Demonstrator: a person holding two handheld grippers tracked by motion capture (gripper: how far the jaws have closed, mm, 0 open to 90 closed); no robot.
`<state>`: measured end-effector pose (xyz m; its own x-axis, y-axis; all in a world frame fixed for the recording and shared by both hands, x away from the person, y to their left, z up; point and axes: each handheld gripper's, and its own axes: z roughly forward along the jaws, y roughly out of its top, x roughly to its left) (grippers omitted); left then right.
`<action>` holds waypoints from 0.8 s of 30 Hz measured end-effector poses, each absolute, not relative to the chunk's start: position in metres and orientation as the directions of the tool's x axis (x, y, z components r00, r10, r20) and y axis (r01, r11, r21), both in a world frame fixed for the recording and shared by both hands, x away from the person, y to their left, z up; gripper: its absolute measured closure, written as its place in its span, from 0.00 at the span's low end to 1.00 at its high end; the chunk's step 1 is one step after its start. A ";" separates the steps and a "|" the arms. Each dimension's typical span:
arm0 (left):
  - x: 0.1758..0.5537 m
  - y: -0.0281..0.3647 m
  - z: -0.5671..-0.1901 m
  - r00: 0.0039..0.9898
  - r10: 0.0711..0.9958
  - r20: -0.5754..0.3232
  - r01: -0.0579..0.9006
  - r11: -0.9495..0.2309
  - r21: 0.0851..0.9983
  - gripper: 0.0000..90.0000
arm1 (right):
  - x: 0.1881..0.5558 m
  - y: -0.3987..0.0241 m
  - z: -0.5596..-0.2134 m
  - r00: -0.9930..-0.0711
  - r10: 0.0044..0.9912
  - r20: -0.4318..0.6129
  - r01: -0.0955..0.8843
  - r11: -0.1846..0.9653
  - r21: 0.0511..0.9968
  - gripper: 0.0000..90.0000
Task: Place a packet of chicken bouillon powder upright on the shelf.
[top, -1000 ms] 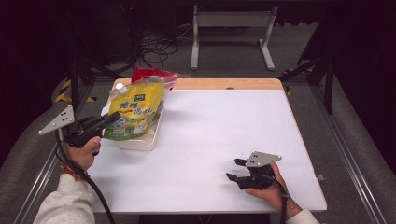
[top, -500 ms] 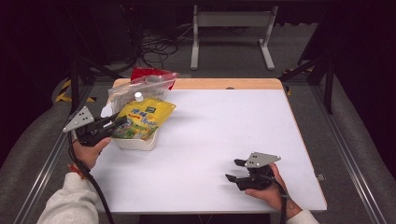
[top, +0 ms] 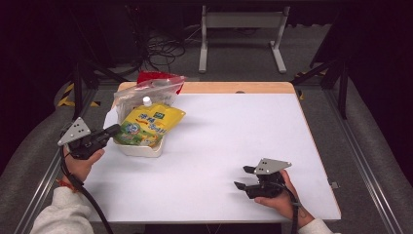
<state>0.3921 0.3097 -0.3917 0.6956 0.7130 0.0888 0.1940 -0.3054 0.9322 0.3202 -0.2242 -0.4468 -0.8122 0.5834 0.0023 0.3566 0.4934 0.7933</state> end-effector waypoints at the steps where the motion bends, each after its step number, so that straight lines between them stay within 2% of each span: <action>1: 0.392 0.308 -0.393 0.691 0.714 0.114 0.201 -0.341 0.918 0.98 | 0.320 -0.224 -0.447 -0.813 0.582 0.002 0.356 0.495 0.792 0.39; 8: 0.396 0.306 -0.407 0.656 0.744 0.124 0.274 -0.388 0.880 1.00 | 0.321 -0.222 -0.447 -0.817 0.577 0.002 0.353 0.497 0.792 0.39; 10: 0.395 0.308 -0.409 0.660 0.744 0.102 0.281 -0.371 0.885 1.00 | 0.321 -0.223 -0.447 -0.817 0.577 0.005 0.356 0.496 0.792 0.38; 24: 0.391 0.311 -0.414 0.670 0.735 0.104 0.304 -0.399 0.865 0.99 | 0.323 -0.224 -0.445 -0.809 0.587 0.003 0.357 0.488 0.796 0.38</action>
